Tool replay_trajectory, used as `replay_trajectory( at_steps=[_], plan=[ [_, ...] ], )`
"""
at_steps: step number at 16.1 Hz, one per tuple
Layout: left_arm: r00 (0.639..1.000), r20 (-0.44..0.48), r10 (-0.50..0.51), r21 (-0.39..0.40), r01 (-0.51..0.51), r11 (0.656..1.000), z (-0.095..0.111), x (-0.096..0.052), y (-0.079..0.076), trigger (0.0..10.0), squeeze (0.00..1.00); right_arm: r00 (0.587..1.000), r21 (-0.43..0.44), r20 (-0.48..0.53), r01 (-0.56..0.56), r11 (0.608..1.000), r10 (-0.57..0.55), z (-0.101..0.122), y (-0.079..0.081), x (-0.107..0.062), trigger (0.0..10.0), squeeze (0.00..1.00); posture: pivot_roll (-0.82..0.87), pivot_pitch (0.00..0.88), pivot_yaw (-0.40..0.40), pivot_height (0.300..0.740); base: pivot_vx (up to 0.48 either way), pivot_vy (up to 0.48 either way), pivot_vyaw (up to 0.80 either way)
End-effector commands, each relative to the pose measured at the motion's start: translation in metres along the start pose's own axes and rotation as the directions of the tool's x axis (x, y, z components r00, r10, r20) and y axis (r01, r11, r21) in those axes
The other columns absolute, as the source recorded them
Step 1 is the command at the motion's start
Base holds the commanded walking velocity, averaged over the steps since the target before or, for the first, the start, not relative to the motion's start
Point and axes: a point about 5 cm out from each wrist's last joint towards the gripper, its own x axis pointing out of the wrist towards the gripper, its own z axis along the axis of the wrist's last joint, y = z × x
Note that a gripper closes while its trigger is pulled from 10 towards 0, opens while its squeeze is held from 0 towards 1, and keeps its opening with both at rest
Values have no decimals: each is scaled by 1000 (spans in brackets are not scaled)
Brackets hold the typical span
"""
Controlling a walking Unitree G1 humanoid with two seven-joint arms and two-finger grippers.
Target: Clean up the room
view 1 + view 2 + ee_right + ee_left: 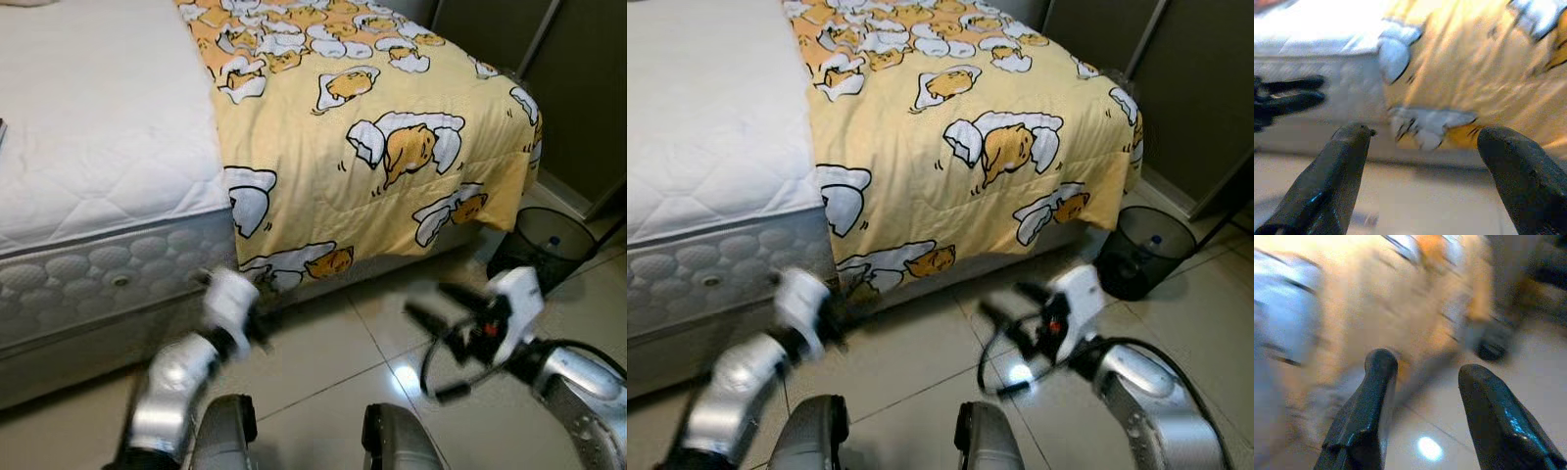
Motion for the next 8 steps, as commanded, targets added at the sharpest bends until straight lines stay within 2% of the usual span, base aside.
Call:
replay_trajectory(
  at_steps=[1,3,4,6,8],
  plan=[
    [990,99,96,-16,-95,995,25,7,6,10000,1000,994,-33,72,85,996,-83,10,-5,3,10000,0,-108,0,-33,622,0,0,0],
    [954,170,247,-113,-230,966,48,18,10,10000,1000,970,-45,158,197,979,-188,11,-3,10,10000,0,-103,0,-33,622,0,0,0],
    [938,211,275,-118,-254,960,60,21,8,10000,1000,952,-57,201,248,967,-232,12,-2,14,10000,0,-88,0,-37,622,0,0,0],
    [935,231,271,-58,-265,963,68,24,3,10000,1000,916,-55,234,347,936,-326,14,-9,21,10000,0,-67,0,-33,622,0,0,0],
    [937,180,299,-28,-299,954,56,24,2,10000,1000,893,-83,231,415,906,-387,16,-16,28,10000,0,-69,0,-31,622,0,0,0]
  ],
)
